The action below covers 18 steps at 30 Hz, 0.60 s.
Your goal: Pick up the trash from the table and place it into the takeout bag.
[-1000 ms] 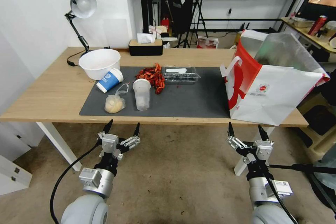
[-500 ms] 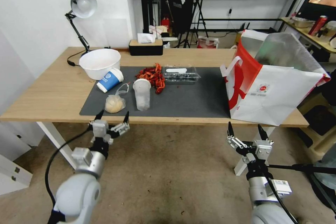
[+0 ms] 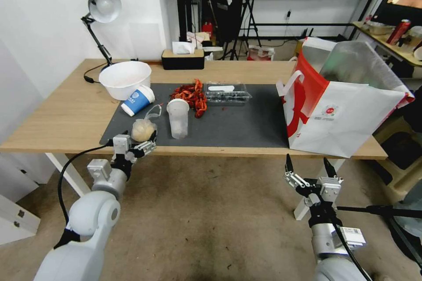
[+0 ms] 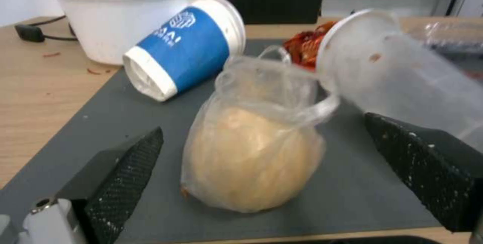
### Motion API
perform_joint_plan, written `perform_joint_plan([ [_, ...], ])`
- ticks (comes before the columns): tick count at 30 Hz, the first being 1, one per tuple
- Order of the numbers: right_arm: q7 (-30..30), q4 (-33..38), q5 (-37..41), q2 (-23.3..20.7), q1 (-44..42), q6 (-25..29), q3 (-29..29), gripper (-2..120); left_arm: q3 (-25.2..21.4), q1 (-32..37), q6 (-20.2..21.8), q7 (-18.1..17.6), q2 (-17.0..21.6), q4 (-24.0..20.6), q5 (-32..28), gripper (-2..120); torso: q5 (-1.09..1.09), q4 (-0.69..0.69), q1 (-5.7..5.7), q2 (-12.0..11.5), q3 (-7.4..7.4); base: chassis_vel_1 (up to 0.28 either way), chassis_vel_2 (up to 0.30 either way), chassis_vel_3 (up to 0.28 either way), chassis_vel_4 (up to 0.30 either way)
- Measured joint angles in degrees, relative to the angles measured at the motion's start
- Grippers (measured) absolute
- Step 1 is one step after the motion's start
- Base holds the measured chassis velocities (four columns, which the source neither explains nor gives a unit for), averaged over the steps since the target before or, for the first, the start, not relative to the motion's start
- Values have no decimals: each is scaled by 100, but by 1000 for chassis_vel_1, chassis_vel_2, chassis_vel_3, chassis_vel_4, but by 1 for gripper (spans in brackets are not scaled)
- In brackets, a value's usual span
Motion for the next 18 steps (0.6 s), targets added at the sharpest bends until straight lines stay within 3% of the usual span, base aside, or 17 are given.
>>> perform_joint_plan([
  [13,16,-68,-23,35,39,2,1,100,183,-353,265,-68,190,368,-257,93,0,1,-1,0,0,0,0,0,0],
  [18,22,-121,-41,53,48,9,0,100,207,-447,263,-65,232,464,-261,76,1,0,-1,0,0,0,0,0,0],
])
